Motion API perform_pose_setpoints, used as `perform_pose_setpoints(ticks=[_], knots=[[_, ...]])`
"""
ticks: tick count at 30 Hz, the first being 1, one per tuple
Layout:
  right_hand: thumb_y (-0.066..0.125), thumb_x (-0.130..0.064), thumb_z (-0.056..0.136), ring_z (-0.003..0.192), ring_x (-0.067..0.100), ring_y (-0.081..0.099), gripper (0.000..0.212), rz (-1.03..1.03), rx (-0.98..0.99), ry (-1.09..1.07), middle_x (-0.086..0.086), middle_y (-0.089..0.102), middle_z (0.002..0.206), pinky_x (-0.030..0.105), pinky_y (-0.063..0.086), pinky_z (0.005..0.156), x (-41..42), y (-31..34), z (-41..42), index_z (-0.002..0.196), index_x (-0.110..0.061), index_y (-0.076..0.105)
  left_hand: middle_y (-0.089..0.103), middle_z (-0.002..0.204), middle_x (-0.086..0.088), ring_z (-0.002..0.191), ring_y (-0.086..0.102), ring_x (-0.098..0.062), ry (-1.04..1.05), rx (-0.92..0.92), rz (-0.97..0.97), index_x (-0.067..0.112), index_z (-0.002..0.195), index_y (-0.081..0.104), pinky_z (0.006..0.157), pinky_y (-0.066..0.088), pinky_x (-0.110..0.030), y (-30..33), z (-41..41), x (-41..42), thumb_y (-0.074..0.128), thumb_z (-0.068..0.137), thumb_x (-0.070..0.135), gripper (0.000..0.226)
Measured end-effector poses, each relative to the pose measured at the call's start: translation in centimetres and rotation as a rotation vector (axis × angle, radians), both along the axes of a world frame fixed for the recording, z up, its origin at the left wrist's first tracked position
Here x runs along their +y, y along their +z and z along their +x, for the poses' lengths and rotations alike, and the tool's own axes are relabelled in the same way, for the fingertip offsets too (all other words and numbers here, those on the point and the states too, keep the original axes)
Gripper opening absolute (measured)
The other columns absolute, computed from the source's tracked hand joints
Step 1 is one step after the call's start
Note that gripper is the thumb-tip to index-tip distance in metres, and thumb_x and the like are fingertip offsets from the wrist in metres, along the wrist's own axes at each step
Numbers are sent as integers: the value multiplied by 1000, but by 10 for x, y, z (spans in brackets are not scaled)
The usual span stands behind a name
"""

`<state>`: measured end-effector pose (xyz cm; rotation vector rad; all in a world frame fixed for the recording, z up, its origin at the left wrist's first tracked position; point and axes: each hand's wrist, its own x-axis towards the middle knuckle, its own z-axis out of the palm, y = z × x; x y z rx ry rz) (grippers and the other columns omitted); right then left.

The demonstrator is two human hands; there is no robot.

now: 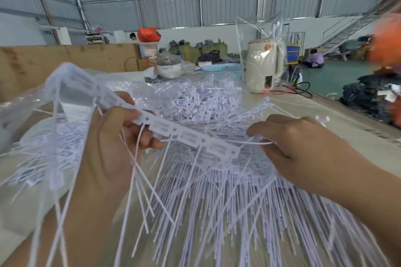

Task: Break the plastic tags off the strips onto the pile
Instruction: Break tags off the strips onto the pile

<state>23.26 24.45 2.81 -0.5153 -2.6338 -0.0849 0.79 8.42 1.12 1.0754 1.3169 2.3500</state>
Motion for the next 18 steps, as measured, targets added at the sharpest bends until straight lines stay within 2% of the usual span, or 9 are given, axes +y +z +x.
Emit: perform_pose_setpoints(ticks=[4, 7, 11, 15, 16, 18], knots=[[41, -22, 93, 93, 18, 63, 45, 29, -16, 27, -11, 59, 108, 34, 41, 83, -1, -1, -3, 135, -38, 46, 43, 70, -14, 48, 41, -24, 129, 57, -4, 25, 69, 57, 45, 45, -28, 9, 12, 1, 48, 80, 15, 18], [35, -21, 95, 88, 17, 63, 46, 74, -29, -22, -12, 58, 108, 30, 40, 76, -2, 1, -1, 136, -41, 42, 36, 66, -12, 44, 32, -20, 159, 14, -4, 22, 75, 49, 36, 39, -23, 15, 23, 1, 43, 73, 13, 11], [42, -14, 92, 75, 17, 59, 46, 143, -37, -124, -11, 55, 101, 27, 33, 63, -10, 1, -5, 131, -39, 44, 32, 59, 0, 40, 25, -12, 89, -208, -30, 23, 74, 43, 40, 24, -18, 16, 21, 2, 34, 88, 7, 23], [41, -6, 85, 57, 17, 44, 49, 186, -72, -168, -8, 47, 90, 29, 29, 58, -18, -1, -16, 124, -36, 48, 31, 53, 2, 37, 26, -12, 119, -346, -63, 20, 65, 32, 39, 25, -18, 18, 17, 1, 36, 89, 11, 26], [41, -6, 83, 58, 17, 43, 50, 205, -90, -180, -8, 44, 88, 29, 29, 60, -19, -2, -18, 123, -35, 48, 31, 52, 1, 37, 26, -13, 111, -382, -66, 20, 63, 31, 37, 27, -18, 19, 16, 1, 37, 90, 11, 29], [40, -14, 87, 74, 19, 52, 44, 211, -128, -163, -6, 43, 92, 30, 34, 66, -19, -5, -20, 126, -33, 45, 32, 53, 0, 38, 29, -15, 110, -437, -71, 18, 64, 32, 38, 30, -20, 19, 17, 3, 39, 92, 11, 29]])
